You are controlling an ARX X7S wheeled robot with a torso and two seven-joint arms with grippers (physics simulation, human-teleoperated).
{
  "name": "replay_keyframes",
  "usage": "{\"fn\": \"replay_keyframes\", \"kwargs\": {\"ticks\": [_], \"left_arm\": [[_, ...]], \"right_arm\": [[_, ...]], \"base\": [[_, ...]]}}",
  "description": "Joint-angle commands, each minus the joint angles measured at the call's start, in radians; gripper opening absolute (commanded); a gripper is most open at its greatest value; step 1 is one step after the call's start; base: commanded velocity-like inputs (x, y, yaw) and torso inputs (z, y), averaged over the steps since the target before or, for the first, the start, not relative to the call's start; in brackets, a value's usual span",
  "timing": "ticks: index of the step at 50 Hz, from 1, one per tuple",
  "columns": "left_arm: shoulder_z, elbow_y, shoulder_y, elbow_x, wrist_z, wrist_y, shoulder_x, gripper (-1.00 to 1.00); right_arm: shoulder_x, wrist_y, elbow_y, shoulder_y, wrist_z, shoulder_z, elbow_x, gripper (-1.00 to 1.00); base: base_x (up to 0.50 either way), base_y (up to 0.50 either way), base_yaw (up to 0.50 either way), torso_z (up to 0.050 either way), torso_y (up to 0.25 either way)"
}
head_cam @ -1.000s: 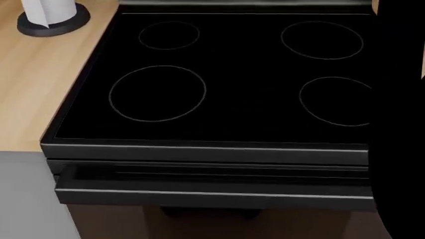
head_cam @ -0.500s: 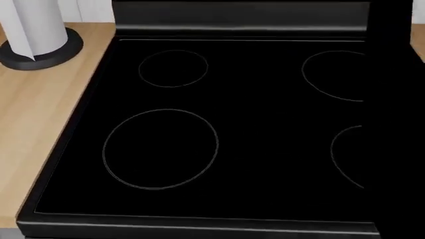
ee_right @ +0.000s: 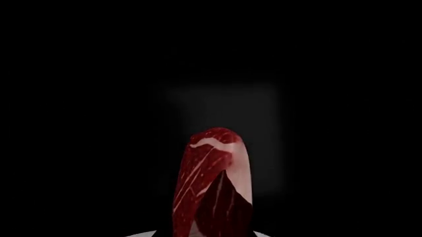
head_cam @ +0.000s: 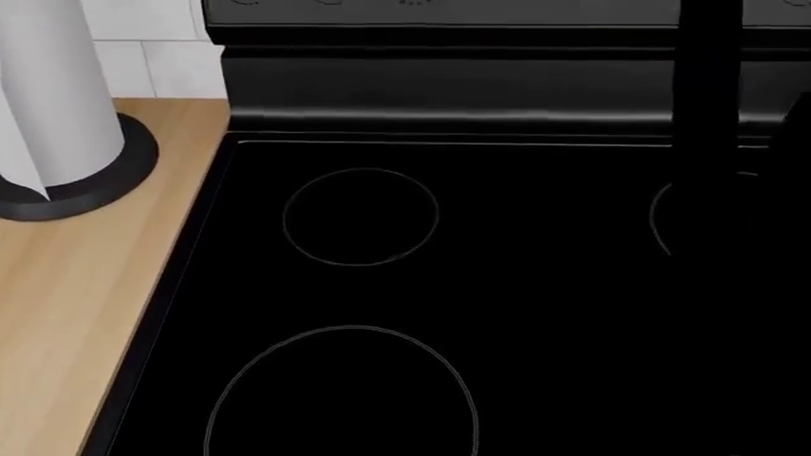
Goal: Pick the steak from the counter and place it in the microwave.
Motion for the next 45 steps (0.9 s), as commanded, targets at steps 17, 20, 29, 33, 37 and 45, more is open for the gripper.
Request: {"fn": "replay_keyframes", "kwargs": {"ticks": [17, 20, 29, 33, 37, 45], "left_arm": [[0.030, 0.012, 0.016, -0.028, 0.043, -0.023, -0.023, 1.00], [0.035, 0.004, 0.012, -0.012, 0.044, -0.010, -0.022, 1.00], [0.051, 0.015, 0.017, 0.017, 0.036, -0.007, -0.028, 1.00], [0.055, 0.019, 0.018, 0.016, 0.037, -0.008, -0.028, 1.00], [0.044, 0.017, 0.019, -0.011, 0.057, 0.005, -0.021, 1.00], [0.049, 0.027, 0.023, -0.009, 0.052, 0.001, -0.023, 1.00]], "right_arm": [[-0.020, 0.075, 0.000, -0.044, -0.064, -0.033, -0.012, -1.00], [-0.022, 0.078, 0.000, -0.047, -0.066, -0.068, -0.002, -1.00], [-0.023, 0.080, 0.000, -0.028, -0.062, -0.193, 0.106, -1.00], [-0.023, 0.077, 0.000, -0.029, -0.060, -0.206, 0.108, -1.00], [-0.023, 0.080, 0.000, -0.028, -0.062, -0.198, 0.095, -1.00], [-0.023, 0.105, 0.000, -0.022, -0.076, -0.197, 0.097, 1.00]], "base": [[0.00, 0.00, 0.00, 0.000, 0.001], [0.00, 0.00, 0.00, 0.000, 0.000], [0.00, 0.00, 0.00, 0.000, 0.000], [0.00, 0.00, 0.00, 0.003, -0.229], [0.00, 0.00, 0.00, 0.002, -0.134], [0.00, 0.00, 0.00, 0.000, 0.000]]}}
